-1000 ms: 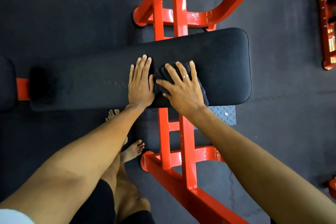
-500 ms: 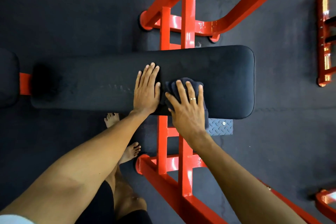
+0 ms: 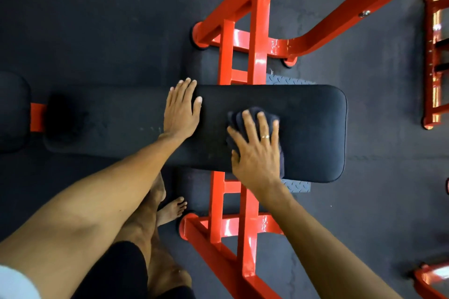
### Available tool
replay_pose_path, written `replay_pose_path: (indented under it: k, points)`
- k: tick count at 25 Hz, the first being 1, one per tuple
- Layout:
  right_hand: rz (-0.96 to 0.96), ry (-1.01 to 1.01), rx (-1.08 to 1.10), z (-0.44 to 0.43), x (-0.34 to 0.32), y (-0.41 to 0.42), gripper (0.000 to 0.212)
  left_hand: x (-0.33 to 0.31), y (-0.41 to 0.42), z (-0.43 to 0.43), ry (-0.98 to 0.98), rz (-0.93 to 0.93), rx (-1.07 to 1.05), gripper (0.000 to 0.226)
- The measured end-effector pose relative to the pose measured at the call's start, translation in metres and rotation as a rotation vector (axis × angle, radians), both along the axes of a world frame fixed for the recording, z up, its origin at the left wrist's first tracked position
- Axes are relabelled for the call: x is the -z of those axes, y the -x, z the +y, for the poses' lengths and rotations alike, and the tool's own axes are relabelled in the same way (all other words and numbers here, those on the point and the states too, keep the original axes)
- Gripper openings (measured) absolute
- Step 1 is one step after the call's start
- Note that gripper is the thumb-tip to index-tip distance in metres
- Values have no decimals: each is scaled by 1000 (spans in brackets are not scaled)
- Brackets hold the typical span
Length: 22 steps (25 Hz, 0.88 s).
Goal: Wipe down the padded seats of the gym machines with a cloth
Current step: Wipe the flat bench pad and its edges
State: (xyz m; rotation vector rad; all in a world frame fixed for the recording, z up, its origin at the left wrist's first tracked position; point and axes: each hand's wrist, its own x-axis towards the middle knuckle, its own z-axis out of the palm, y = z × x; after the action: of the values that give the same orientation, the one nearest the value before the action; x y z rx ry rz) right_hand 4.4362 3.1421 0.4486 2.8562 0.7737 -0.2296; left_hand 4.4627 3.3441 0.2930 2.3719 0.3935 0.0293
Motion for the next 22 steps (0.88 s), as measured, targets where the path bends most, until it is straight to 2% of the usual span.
replay_pose_path:
  k: [4,9,12,16,22]
  points:
    - [108,38,-171,38,28,-30,47,2,1,0,-13,-21,5,54]
    - [152,148,-139,68,33,-106,50,4,1,5,-36,-37,30,51]
    - [117,147,-80,35,9,-117,61,2,-1,7,-40,-23,31,51]
    - [126,210,-256,-6,-13,-108,81,3,1,7,-41,-35,15,51]
    - [216,251,-344,51,23,-143,65,1,0,5,-30,-37,28,53]
